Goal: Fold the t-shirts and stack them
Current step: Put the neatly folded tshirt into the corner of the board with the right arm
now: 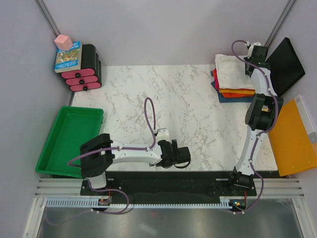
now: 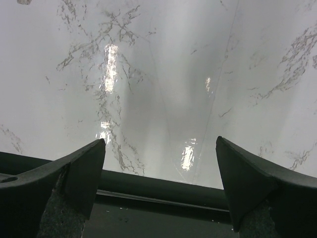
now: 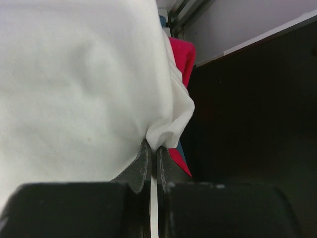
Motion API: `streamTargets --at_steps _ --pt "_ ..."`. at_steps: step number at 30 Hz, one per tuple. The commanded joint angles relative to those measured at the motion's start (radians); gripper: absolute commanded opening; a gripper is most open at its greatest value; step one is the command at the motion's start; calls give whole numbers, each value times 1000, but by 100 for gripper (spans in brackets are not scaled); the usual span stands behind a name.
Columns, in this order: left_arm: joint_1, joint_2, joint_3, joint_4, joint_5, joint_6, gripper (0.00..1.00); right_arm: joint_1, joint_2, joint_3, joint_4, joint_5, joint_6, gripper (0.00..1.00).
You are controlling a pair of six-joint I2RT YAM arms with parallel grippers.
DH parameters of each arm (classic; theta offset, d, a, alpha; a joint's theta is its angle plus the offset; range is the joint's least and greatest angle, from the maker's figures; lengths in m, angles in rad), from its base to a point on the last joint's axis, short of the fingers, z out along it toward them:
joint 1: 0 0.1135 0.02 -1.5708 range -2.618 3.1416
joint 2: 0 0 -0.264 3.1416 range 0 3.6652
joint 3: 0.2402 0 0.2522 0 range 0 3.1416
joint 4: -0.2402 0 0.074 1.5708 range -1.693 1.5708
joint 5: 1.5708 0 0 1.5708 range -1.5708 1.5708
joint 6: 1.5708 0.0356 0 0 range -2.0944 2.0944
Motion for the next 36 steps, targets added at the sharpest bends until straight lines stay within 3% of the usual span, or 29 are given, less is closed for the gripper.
streamTargets --at_steps 1,6,7,9,10,12,13,15,17,19,20,21,22,23,26,31,36 --pt "-2 -7 26 -3 -13 17 100 -9 35 4 25 47 5 0" --pt "-6 -7 26 -3 -9 17 100 -17 9 -7 54 50 50 2" --pt "-7 -8 29 -3 -9 17 100 -17 -25 -25 64 41 57 17" --pt "-11 -4 34 -2 -13 19 100 -19 -72 -56 112 18 76 29" --pt "-13 1 42 -3 -13 25 100 -19 -121 -89 127 -20 89 47" --pt "-19 12 58 -3 -21 35 100 -20 -160 -99 143 -80 109 66" --pt "-20 16 63 -2 -20 39 100 -19 -189 -97 134 -95 114 82" --pt "-22 30 81 0 -20 43 99 -6 -211 -88 117 -112 117 96" --pt "-23 41 94 -2 -18 46 100 0 -247 -103 103 -146 119 98" --pt "-26 52 112 0 -20 51 100 0 -272 -140 91 -234 117 98" --pt "-26 55 118 1 -17 54 100 0 -278 -154 88 -264 122 90" --pt "-26 56 126 1 -18 61 99 0 -283 -175 86 -287 128 33" --pt "-26 55 129 3 -17 63 99 0 -280 -180 86 -304 136 6" --pt "-26 53 131 4 -20 65 99 0 -274 -174 88 -315 169 0" --pt "-26 29 129 9 -29 63 98 0 -211 -130 74 -356 201 0" --pt "-26 -19 115 4 -35 65 97 0 -7 142 -47 -376 234 0" --pt "-26 -62 98 -17 -35 51 96 12 90 222 -40 -321 229 0"
